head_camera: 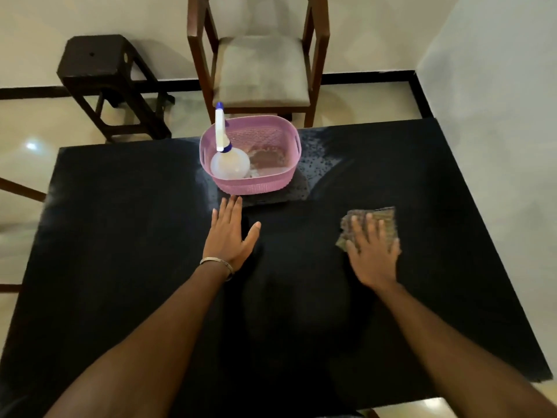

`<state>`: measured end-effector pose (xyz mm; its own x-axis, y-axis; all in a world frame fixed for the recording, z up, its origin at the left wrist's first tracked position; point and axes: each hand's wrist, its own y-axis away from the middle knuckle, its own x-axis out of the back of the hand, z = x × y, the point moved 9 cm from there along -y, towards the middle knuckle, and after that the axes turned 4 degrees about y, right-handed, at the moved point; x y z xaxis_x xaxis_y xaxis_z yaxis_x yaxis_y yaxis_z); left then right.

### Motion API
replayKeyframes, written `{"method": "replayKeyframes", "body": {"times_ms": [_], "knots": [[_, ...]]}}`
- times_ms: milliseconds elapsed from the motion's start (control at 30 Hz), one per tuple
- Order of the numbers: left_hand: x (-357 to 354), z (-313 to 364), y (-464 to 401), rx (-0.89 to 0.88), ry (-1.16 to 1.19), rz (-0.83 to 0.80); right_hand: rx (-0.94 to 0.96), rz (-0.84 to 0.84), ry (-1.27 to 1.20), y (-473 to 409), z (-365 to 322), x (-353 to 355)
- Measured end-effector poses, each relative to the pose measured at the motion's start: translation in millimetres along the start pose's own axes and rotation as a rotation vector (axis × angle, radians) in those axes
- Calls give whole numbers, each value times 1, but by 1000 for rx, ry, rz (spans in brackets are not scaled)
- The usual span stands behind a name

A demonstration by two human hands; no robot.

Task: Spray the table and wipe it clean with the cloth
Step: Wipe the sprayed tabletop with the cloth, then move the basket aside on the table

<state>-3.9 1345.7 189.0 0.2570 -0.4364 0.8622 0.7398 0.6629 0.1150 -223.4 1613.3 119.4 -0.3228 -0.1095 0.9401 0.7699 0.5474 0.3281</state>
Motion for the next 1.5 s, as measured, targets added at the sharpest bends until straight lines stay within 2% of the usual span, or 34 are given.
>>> {"method": "replayKeyframes", "body": {"times_ms": [100,167,233,300,467,500,567,667,767,867,933,1000,1100,1233,1333,1500], "knots": [[-17,22,5,-8,19,-24,-231,-4,-71,-21,63,16],[-22,26,8,-1,29,-28,-330,17,-105,-22,55,17],[-22,24,11,15,28,-23,-327,55,-117,-11,13,16],[-18,17,12,36,16,-24,-157,56,-58,5,-53,9],[-4,2,8,82,12,-33,459,-87,73,71,-210,-34],[-2,-1,7,91,10,-41,545,-113,82,81,-227,-39],[1,-10,5,116,15,-59,593,-153,62,90,-241,-43],[8,-23,-2,129,49,-56,564,-178,-58,86,-240,-31],[23,-36,-15,216,241,36,467,-52,-349,66,-228,12],[35,-52,-28,414,509,141,157,22,-658,22,-203,46],[38,-57,-39,506,628,158,-112,-34,-856,-9,-191,55],[42,-57,-51,544,742,180,-269,-92,-1031,-33,-190,63],[47,-53,-68,574,881,200,-310,-167,-1126,-58,-200,70],[39,-58,-79,711,860,119,-331,-222,-1201,-68,-210,69],[32,-59,-83,794,915,93,-348,-215,-1239,-72,-213,70],[32,-59,-86,878,992,141,-347,-198,-1238,-74,-214,72]]}}
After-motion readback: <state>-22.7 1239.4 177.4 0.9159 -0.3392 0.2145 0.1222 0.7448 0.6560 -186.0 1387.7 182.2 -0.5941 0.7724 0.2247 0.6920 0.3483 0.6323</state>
